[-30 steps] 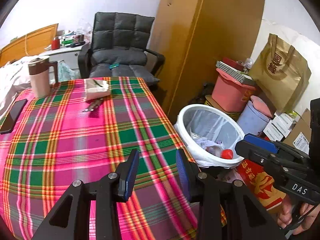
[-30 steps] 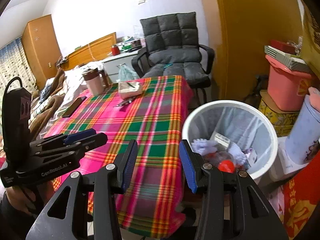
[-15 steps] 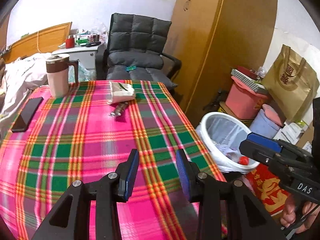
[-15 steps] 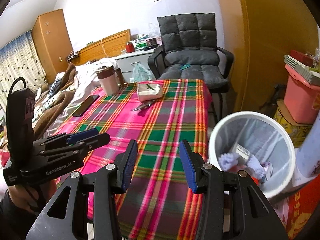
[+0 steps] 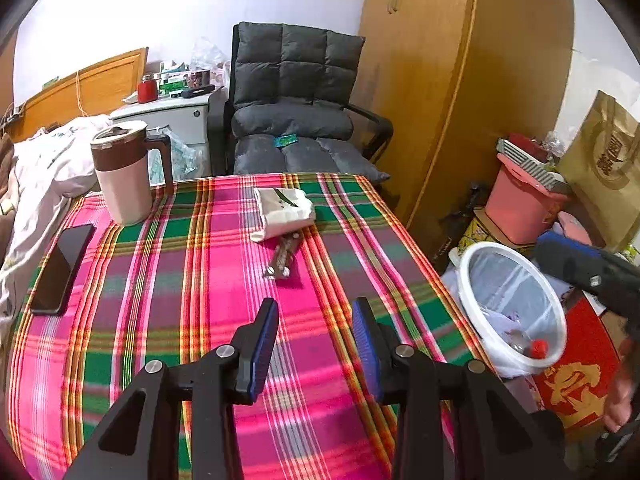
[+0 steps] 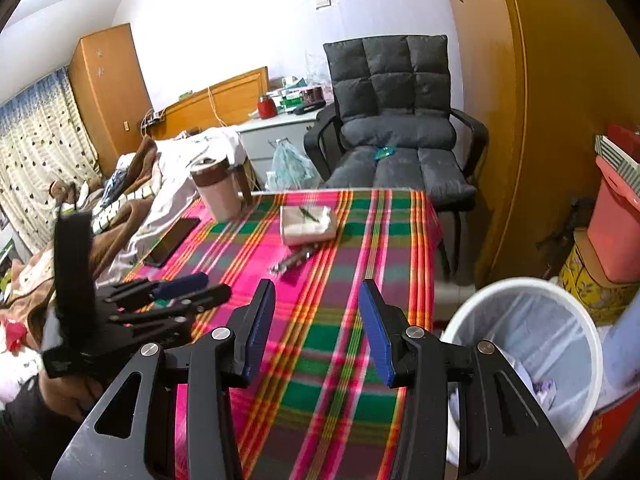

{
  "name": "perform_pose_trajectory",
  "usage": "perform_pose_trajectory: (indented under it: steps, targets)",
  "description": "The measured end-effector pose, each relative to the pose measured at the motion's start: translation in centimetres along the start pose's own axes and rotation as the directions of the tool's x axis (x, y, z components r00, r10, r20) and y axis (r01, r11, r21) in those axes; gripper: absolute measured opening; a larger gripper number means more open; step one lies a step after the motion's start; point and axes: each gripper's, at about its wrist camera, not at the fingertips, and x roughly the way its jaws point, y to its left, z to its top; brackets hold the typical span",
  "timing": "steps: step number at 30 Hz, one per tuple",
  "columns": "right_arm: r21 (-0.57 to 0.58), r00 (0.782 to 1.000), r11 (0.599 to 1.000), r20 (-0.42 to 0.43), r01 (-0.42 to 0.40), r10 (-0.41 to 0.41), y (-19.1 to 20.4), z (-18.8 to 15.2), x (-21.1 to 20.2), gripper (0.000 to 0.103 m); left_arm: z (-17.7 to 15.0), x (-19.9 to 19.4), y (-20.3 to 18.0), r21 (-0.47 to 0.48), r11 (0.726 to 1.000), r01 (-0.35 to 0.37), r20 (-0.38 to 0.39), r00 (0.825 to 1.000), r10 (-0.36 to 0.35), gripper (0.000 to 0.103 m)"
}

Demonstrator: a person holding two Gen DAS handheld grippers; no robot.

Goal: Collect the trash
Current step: 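Move both tools back over the table toward the paper and snack packets, then grasp the brown snack packet with the right tool while the left tool grasps the white paper packet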

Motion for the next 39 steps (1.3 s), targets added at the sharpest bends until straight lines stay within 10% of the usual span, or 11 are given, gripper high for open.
perform_pose_trajectory:
  steps: [13,39]
  targets:
    - [0.045,0.995,0.999,-0.095,0.003,0.002,-2.0,-0.2,4.8,0.046,1.8,7.0,3.4,-0.056,0.998,0.004,-0.056,0.998,-0.007,0.038]
    - [0.06,0.97,0.998,-0.24,-0.03,0.044,2.7,0.6,18.3,0.046,2.2,5.0,13.4,-0.161,0.987,-0.022,-0.019,1.0,0.02,0.038]
